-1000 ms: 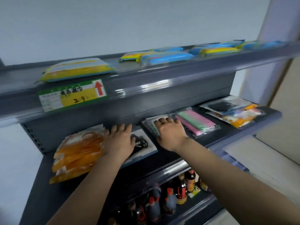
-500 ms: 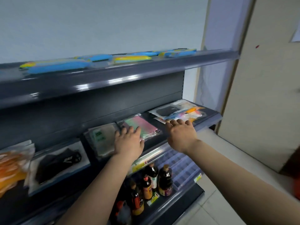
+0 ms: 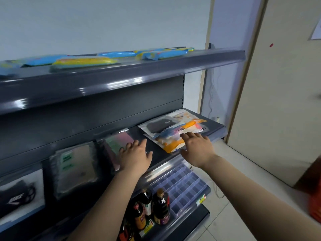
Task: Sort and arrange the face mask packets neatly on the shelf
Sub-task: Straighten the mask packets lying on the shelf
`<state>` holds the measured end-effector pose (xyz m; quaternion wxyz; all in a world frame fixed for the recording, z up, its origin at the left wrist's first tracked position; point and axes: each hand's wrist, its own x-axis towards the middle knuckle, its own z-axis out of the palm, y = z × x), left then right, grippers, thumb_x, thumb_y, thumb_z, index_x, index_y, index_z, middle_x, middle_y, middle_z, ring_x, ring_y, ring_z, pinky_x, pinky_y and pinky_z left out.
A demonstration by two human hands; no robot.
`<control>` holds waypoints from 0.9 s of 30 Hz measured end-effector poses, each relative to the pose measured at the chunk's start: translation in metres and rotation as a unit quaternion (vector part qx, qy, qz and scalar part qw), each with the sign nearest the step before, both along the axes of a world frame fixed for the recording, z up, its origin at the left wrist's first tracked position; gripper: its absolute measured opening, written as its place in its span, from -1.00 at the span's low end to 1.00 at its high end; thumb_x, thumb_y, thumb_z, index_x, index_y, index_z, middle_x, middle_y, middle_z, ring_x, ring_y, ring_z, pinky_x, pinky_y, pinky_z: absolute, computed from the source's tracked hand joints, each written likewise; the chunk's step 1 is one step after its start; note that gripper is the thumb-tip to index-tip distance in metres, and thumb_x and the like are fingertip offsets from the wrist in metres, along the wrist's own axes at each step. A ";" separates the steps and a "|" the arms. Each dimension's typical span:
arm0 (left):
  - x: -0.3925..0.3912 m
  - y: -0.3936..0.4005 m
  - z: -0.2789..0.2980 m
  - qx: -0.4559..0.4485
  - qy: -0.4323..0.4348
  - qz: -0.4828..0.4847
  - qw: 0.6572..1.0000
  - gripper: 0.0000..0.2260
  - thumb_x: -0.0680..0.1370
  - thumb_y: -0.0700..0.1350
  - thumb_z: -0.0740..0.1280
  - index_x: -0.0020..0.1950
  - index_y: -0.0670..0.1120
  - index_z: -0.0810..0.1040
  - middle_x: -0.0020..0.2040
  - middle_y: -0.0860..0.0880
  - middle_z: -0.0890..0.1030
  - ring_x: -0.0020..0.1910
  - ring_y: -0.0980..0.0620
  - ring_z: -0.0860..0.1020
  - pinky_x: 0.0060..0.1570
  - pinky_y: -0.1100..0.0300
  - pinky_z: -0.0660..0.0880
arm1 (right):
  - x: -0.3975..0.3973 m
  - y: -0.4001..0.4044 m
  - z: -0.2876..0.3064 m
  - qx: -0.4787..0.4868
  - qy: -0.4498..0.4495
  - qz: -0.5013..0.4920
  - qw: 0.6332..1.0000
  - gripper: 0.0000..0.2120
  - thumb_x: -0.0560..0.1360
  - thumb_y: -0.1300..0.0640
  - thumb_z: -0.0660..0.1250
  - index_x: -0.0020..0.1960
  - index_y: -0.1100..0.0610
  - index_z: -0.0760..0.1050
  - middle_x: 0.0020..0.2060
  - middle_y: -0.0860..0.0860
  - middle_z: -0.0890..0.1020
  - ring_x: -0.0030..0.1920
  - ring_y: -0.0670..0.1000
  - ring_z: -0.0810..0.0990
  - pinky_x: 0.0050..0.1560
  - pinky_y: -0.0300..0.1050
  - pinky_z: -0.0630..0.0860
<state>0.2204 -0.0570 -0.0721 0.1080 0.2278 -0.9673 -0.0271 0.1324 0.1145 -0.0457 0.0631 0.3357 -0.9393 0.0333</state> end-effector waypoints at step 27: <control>-0.168 -0.029 -0.044 0.371 0.244 0.260 0.858 -0.60 0.44 -0.14 0.45 0.22 -0.22 0.48 0.06 -0.18 0.62 0.06 -0.13 0.58 -0.10 0.21 0.37 | -0.271 -0.020 -0.038 -0.104 -0.205 0.012 0.973 -0.51 0.52 -0.13 0.21 0.37 0.07 0.30 0.32 0.09 0.43 0.28 0.19 0.43 0.26 0.09 0.41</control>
